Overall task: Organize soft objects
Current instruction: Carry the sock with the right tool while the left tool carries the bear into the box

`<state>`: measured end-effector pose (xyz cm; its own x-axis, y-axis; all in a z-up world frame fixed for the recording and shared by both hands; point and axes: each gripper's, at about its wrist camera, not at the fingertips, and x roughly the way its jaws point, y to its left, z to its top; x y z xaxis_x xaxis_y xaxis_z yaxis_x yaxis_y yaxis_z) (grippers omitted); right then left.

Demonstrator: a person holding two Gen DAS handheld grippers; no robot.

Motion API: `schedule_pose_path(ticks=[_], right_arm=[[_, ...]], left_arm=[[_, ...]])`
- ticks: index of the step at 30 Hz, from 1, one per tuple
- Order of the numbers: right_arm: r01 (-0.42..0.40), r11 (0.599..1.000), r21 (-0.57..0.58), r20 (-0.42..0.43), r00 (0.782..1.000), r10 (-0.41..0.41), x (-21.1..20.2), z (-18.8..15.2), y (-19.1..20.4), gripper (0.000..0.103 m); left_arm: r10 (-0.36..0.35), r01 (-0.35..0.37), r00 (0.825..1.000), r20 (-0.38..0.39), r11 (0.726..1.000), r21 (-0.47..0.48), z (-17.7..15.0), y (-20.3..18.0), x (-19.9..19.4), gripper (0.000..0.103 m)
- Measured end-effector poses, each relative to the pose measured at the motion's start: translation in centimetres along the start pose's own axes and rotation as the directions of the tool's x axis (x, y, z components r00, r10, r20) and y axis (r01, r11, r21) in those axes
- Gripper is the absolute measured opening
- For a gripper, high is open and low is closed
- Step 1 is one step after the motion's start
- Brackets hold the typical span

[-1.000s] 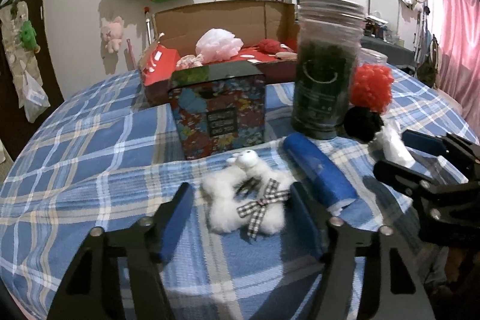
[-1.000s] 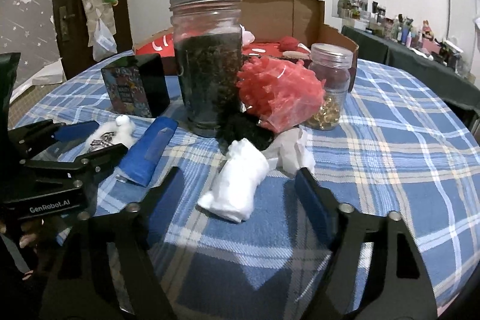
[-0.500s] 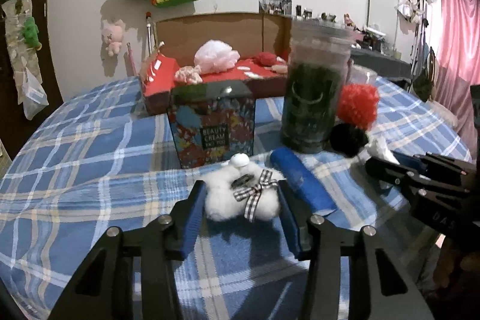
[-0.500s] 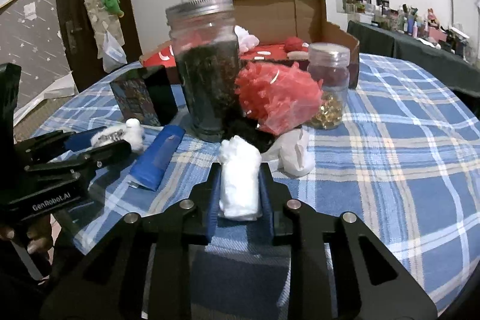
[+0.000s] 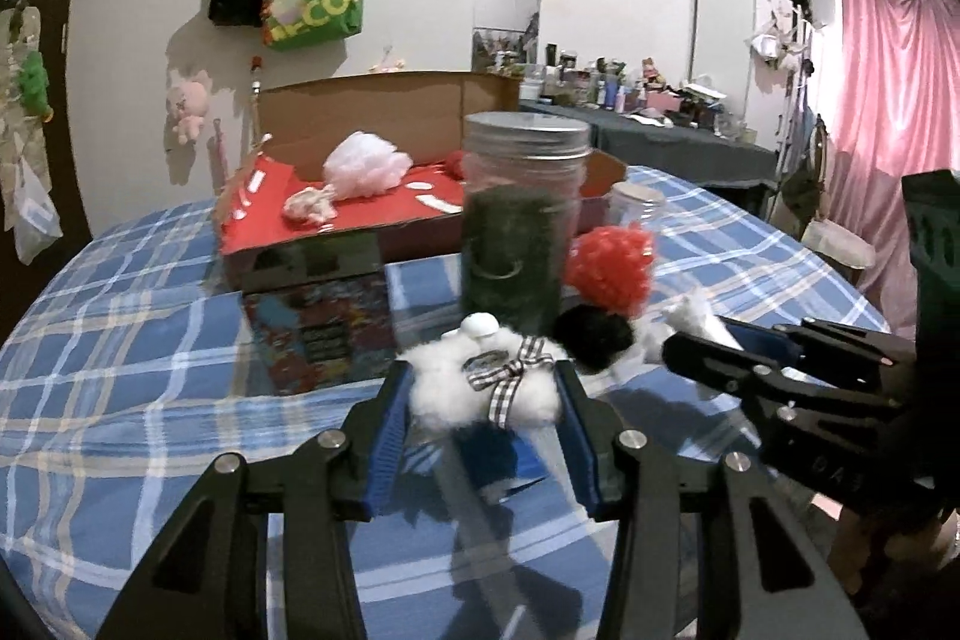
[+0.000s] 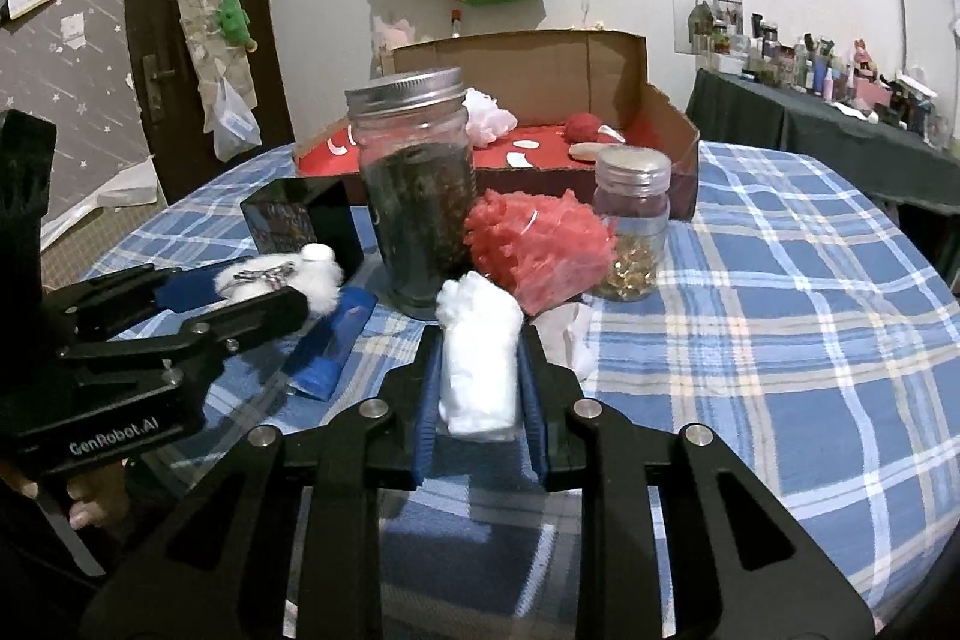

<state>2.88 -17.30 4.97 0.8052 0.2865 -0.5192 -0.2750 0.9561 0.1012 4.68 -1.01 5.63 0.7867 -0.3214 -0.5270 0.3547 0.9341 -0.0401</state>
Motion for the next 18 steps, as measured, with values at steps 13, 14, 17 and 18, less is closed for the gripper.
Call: schedule_pose_path(ticks=[13,14,17,18], right_arm=[[-0.015,1.0,0.003,-0.011,1.0,0.015,-0.2,0.2,-0.5,0.023],[-0.016,1.0,0.004,-0.011,1.0,0.016,-0.2,0.2,-0.5,0.023],[-0.018,1.0,0.003,-0.013,1.0,0.018,-0.2,0.2,-0.5,0.023],[-0.018,1.0,0.003,-0.013,1.0,0.018,-0.1,0.2,-0.5,0.023]], left_arm=[[-0.028,0.028,1.0,-0.003,1.0,0.015,0.3,-1.6,0.4,0.048],[-0.027,0.027,1.0,-0.002,1.0,0.014,0.3,-1.5,0.4,0.048],[-0.027,0.027,1.0,-0.001,1.0,0.015,0.3,-1.5,0.4,0.048],[-0.026,0.027,1.0,-0.001,1.0,0.016,0.3,-1.5,0.4,0.048]])
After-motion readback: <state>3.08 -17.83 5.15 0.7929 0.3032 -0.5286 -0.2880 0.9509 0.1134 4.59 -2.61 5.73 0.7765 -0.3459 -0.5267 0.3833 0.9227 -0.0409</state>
